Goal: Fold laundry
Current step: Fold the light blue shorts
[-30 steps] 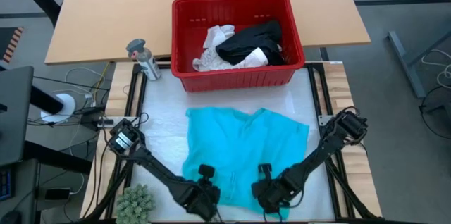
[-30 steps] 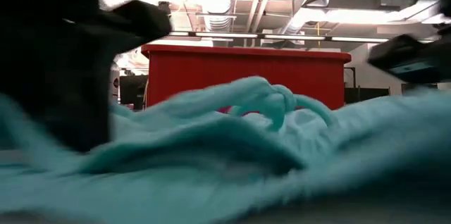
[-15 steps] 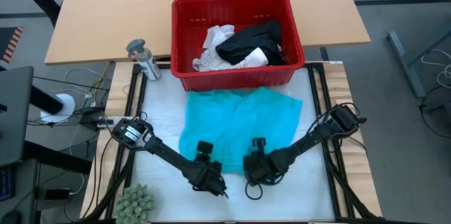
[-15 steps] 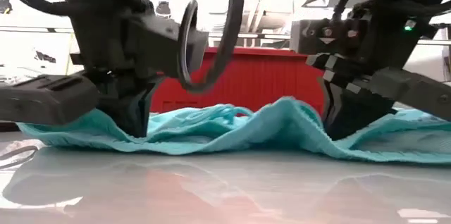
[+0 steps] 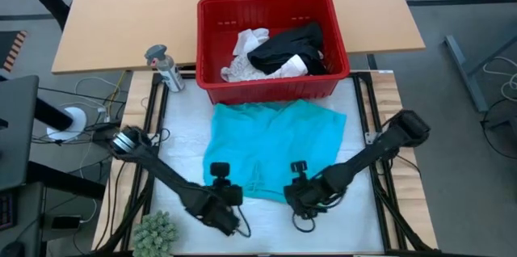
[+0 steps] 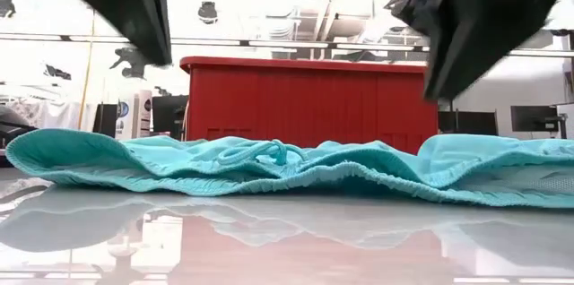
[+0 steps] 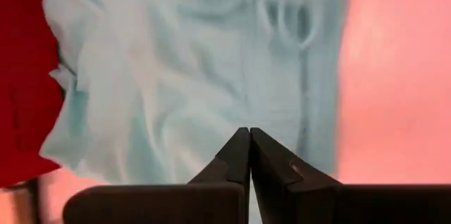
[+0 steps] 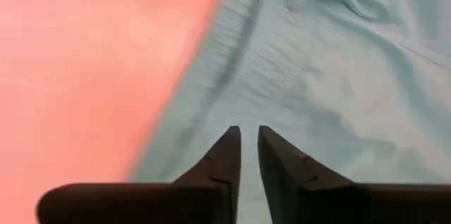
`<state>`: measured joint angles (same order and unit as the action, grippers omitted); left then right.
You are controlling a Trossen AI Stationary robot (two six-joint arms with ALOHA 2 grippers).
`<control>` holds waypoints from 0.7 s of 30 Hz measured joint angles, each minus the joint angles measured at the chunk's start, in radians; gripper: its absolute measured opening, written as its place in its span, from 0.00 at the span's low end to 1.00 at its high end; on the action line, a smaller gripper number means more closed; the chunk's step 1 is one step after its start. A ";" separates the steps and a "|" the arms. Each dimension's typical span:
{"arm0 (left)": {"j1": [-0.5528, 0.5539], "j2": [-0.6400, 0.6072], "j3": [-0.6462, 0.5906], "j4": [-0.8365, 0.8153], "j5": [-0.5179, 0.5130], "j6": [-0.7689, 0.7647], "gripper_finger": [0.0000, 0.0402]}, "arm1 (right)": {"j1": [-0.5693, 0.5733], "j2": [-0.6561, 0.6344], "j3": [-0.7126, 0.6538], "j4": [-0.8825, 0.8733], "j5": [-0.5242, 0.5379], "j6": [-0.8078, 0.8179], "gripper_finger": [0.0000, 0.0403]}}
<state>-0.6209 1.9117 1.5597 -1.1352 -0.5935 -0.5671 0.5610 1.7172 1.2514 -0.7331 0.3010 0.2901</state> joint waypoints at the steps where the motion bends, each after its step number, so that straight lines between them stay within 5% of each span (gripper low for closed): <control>1: -0.016 -0.015 0.001 0.021 -0.037 -0.028 0.00 | 0.011 -0.021 0.004 -0.028 -0.005 0.031 0.21; 6: -0.095 -0.026 0.002 0.064 -0.270 -0.074 0.00 | 0.078 -0.009 -0.001 -0.259 0.011 0.230 0.16; 11: -0.108 -0.011 -0.030 0.133 -0.307 -0.065 0.00 | 0.158 0.060 0.001 -0.292 -0.042 0.253 0.16; 21: -0.078 -0.011 -0.172 0.298 -0.395 0.068 0.00 | 0.252 0.040 0.007 -0.257 -0.042 0.253 0.55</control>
<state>-0.6987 1.9007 1.3878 -0.8373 -0.9890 -0.4992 0.8133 1.7567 1.2587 -0.9905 0.2595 0.5431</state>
